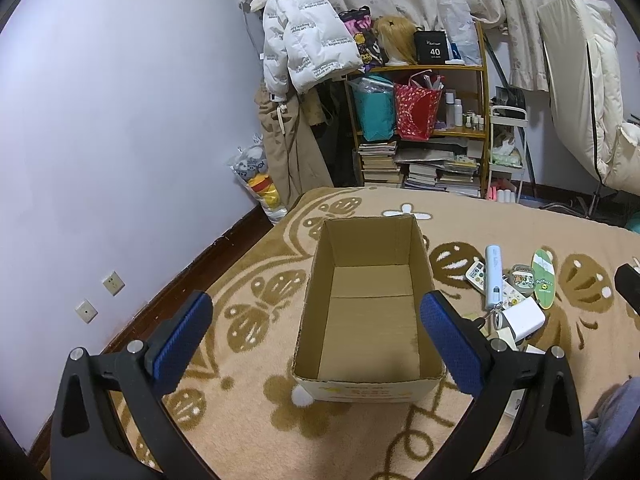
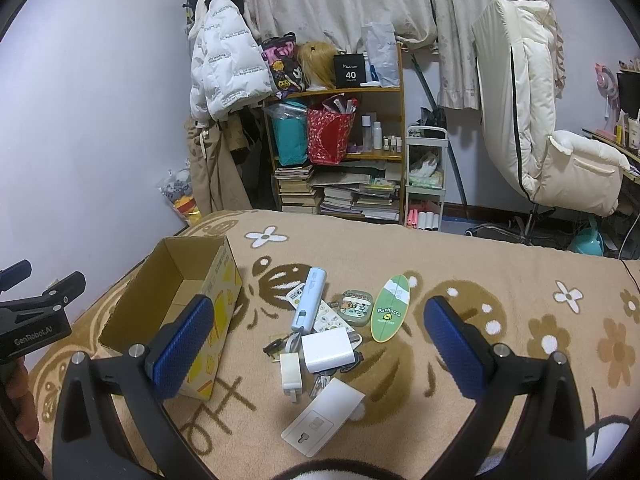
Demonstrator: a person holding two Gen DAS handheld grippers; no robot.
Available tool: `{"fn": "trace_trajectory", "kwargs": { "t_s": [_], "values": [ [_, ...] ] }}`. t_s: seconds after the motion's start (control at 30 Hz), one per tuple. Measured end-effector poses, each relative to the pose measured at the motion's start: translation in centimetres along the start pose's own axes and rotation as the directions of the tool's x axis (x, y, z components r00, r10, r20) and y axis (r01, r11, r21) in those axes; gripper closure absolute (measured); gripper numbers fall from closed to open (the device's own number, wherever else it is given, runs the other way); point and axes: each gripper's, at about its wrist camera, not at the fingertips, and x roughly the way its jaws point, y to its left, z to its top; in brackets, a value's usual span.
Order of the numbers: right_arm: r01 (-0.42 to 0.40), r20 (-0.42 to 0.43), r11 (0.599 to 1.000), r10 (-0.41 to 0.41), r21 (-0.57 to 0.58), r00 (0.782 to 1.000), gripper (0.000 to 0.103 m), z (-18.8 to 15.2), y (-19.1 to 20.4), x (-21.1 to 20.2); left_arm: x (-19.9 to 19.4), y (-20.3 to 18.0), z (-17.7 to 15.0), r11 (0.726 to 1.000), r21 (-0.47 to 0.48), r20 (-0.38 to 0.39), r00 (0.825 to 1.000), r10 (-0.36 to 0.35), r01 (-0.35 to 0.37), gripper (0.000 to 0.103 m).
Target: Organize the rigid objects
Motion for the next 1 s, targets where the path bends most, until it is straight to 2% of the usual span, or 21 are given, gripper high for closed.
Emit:
{"fn": "trace_trajectory", "kwargs": {
  "t_s": [1.0],
  "values": [
    [0.002, -0.011, 1.000, -0.002, -0.006, 1.000, 0.000, -0.73, 0.19, 0.58, 0.43, 0.31, 0.15, 1.000, -0.016, -0.021, 1.000, -0.006, 0.006, 0.000]
  ]
}}
